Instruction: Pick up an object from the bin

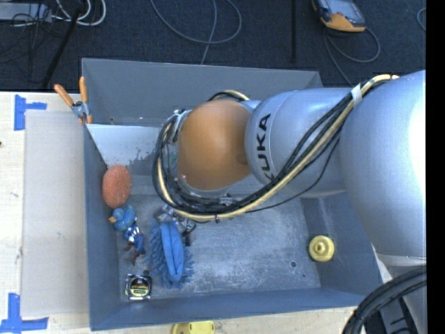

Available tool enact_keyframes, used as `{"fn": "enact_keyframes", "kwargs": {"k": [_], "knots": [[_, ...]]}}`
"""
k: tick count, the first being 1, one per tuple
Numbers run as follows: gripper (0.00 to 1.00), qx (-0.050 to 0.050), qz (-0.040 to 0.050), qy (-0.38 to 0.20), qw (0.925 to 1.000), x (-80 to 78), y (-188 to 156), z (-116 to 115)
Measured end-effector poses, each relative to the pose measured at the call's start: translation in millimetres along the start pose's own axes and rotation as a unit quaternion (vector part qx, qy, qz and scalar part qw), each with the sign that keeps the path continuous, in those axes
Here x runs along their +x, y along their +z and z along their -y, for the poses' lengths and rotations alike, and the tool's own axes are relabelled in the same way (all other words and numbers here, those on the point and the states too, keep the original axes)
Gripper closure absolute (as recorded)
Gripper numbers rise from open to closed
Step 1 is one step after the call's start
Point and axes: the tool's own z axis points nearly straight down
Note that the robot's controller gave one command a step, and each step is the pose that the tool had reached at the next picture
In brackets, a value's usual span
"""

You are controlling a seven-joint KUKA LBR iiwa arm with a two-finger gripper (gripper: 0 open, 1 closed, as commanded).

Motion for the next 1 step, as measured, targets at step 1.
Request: {"fn": "enact_keyframes", "kwargs": {"k": [1], "knots": [[1.0,0.001,0.0008,0.005,1.0,-11.4,-15.1,8.7]]}}
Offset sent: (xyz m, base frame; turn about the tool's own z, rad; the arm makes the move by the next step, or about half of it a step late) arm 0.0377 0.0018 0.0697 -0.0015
